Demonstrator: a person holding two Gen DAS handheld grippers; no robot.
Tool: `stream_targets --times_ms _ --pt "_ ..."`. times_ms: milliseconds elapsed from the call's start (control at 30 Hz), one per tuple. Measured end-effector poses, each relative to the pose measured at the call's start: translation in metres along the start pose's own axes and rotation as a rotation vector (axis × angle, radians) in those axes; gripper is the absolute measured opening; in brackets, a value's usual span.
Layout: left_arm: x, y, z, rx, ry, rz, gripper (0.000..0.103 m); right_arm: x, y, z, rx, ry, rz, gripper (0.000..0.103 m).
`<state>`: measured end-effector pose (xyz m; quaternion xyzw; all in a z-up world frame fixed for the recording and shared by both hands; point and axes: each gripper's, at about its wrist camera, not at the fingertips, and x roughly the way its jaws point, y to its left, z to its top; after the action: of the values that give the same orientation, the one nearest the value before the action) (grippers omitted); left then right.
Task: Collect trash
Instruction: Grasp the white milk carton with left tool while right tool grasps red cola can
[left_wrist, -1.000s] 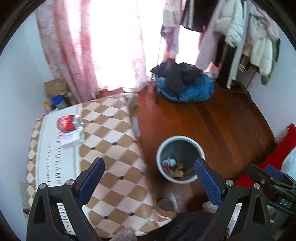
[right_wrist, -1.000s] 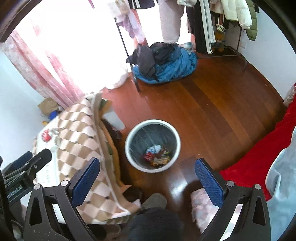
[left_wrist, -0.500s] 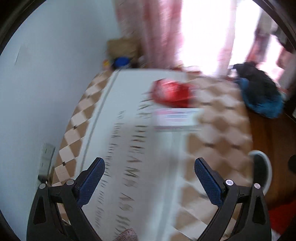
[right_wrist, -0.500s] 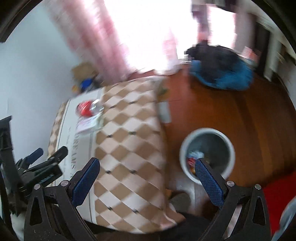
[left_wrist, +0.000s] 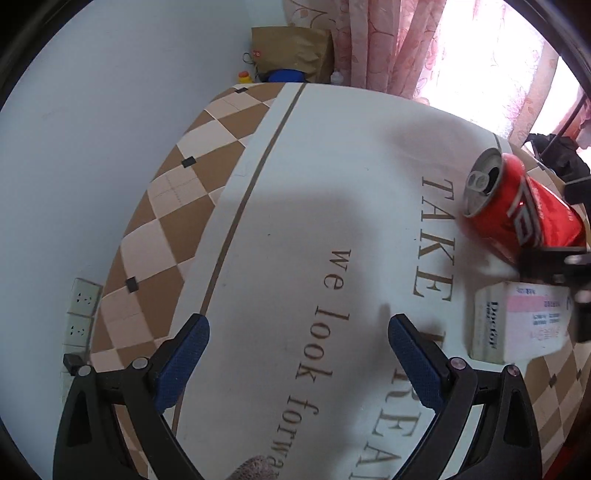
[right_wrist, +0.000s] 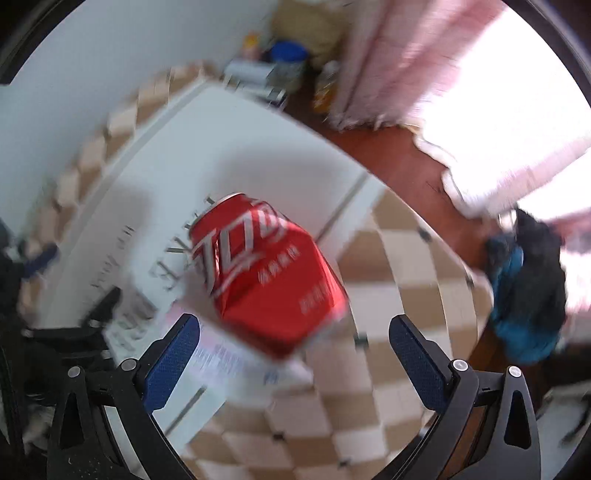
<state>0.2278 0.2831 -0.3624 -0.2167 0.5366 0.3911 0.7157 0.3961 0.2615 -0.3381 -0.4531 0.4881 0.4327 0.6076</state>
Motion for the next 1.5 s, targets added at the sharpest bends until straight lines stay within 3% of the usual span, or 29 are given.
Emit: stream_targets --times_ms 200,233,333,433,567,700,800,933,1000,1067,1133,1200,1267,1333,1500 --pt "0.004 0.006 0.002 0.009 -0.001 -0.028 0.099 0.044 0.003 0.029 -0.042 0.066 0.037 0.101" --pt "0.003 0.006 0.002 0.019 -0.001 -0.021 0.099 0.046 0.002 0.027 -0.03 0.058 0.057 0.094" --pt "-0.003 0.002 0.004 0.065 -0.017 0.008 0.099 0.044 -0.008 0.024 0.031 0.033 0.064 0.093" --pt "-0.025 -0.008 0.005 0.132 -0.066 -0.011 0.099 0.04 -0.036 0.008 0.151 0.017 0.054 0.093" --pt "-0.062 -0.044 0.007 0.317 -0.147 -0.108 0.099 0.035 -0.09 -0.038 0.385 0.031 0.061 0.093" --pt "-0.078 -0.105 0.001 0.647 -0.163 -0.235 0.099 0.032 -0.126 -0.092 0.506 0.044 0.043 0.093" --pt "-0.065 -0.142 -0.01 0.878 -0.086 -0.236 0.098 0.033 -0.14 -0.13 0.577 0.07 0.074 0.093" --pt "-0.044 -0.165 -0.022 1.035 -0.011 -0.194 0.098 0.033 -0.138 -0.156 0.599 0.076 0.09 0.092" --pt "-0.042 -0.17 -0.021 1.035 -0.008 -0.188 0.082 0.033 -0.138 -0.165 0.613 0.076 0.102 0.092" --pt "-0.044 -0.17 -0.014 0.985 -0.006 -0.19 0.059 0.034 -0.14 -0.168 0.617 0.073 0.112 0.092" --pt "-0.046 -0.165 -0.002 0.895 0.011 -0.21 0.051 0.038 -0.137 -0.168 0.615 0.07 0.117 0.092" --pt "-0.044 -0.155 0.011 0.767 0.05 -0.212 0.051 0.042 -0.136 -0.168 0.617 0.07 0.123 0.092" --pt "-0.042 -0.143 0.021 0.622 0.102 -0.267 0.051 0.042 -0.133 -0.168 0.624 0.07 0.143 0.092" --pt "-0.039 -0.138 0.026 0.548 0.113 -0.309 0.055 0.045 -0.131 -0.168 0.626 0.081 0.189 0.092" --pt "-0.032 -0.153 0.02 0.641 0.076 -0.232 0.053 0.045 -0.124 -0.166 0.58 0.096 0.208 0.093"
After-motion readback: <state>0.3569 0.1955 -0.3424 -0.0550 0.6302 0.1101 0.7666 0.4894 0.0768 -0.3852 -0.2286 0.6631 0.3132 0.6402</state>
